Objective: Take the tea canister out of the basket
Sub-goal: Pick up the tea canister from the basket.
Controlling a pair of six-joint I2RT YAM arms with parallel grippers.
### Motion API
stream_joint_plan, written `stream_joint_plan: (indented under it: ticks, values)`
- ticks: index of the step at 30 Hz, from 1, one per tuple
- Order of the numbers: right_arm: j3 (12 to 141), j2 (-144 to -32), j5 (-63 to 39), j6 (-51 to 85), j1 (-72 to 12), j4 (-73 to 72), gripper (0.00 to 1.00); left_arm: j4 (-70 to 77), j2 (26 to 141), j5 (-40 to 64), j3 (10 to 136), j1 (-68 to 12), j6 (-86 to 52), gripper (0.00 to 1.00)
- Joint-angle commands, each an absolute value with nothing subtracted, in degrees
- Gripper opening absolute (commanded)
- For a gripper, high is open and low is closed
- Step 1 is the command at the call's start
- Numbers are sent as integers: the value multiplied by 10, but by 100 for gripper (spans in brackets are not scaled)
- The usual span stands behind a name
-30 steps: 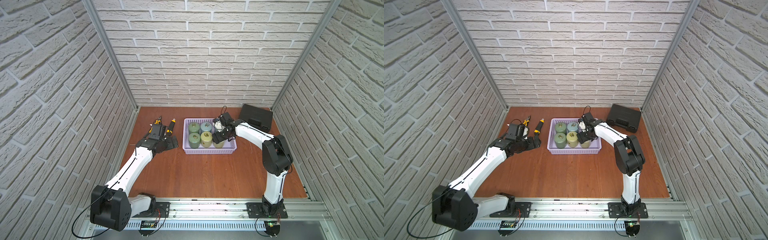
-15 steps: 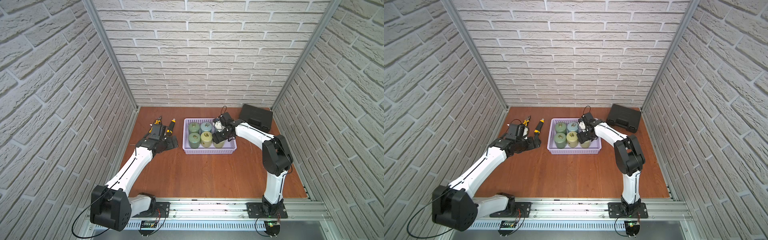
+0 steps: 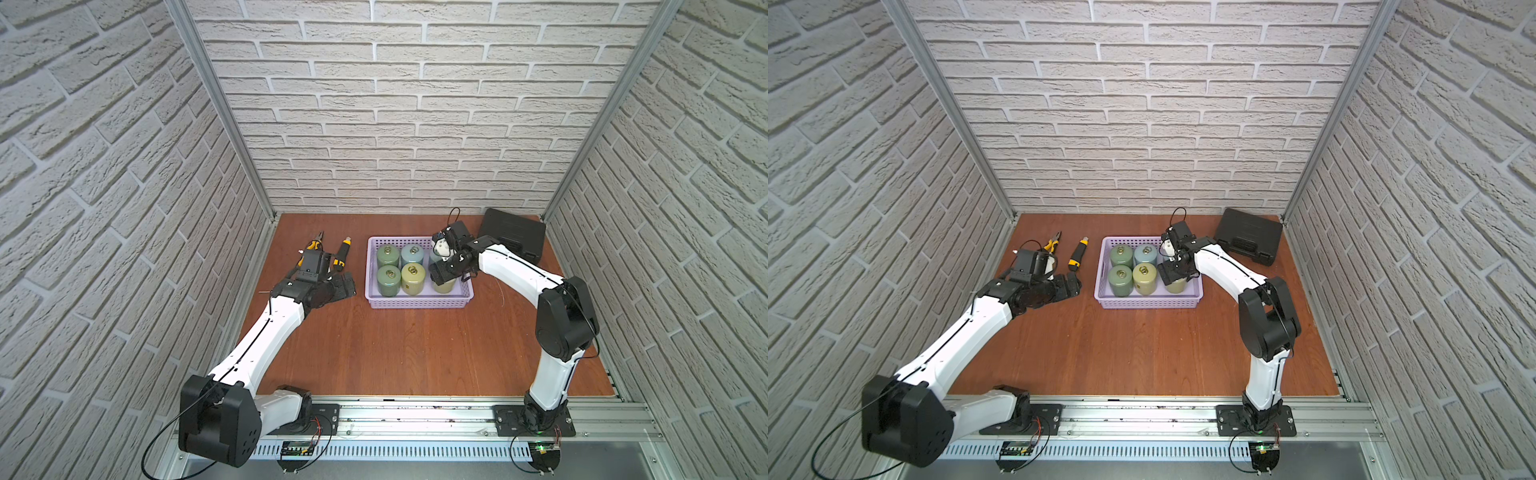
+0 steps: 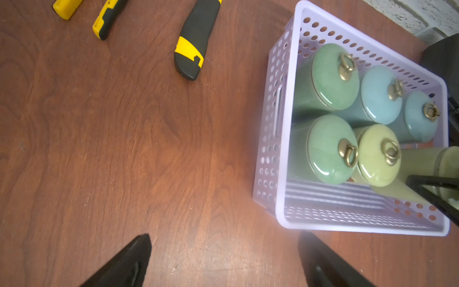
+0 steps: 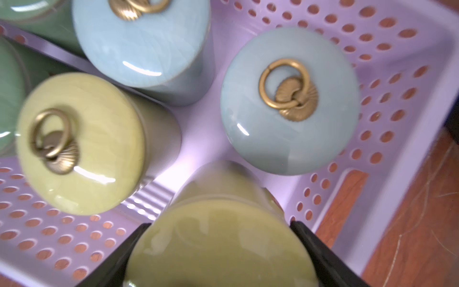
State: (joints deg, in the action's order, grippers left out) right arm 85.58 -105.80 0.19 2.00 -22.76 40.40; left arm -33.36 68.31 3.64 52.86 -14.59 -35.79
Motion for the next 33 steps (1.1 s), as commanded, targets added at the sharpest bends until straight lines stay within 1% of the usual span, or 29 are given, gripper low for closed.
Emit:
stream_joint_plan:
  ticks: [1,8,17,24,33]
  values:
    - [867,-997,4,26,-230,398,46,-323,668,26,519,-149,-361,98]
    - [840,-935,-11,31,-231,408,45,-324,656,22,512,-149,-365,98]
    - [761,-835,-24,57,-248,410,45,-327,649,24,506,-148,-365,98]
    - [685,-755,-21,89,-296,406,44,-326,645,26,501,-148,-367,98]
    - [602,-677,8,152,-394,395,43,-328,639,31,493,-149,-370,98]
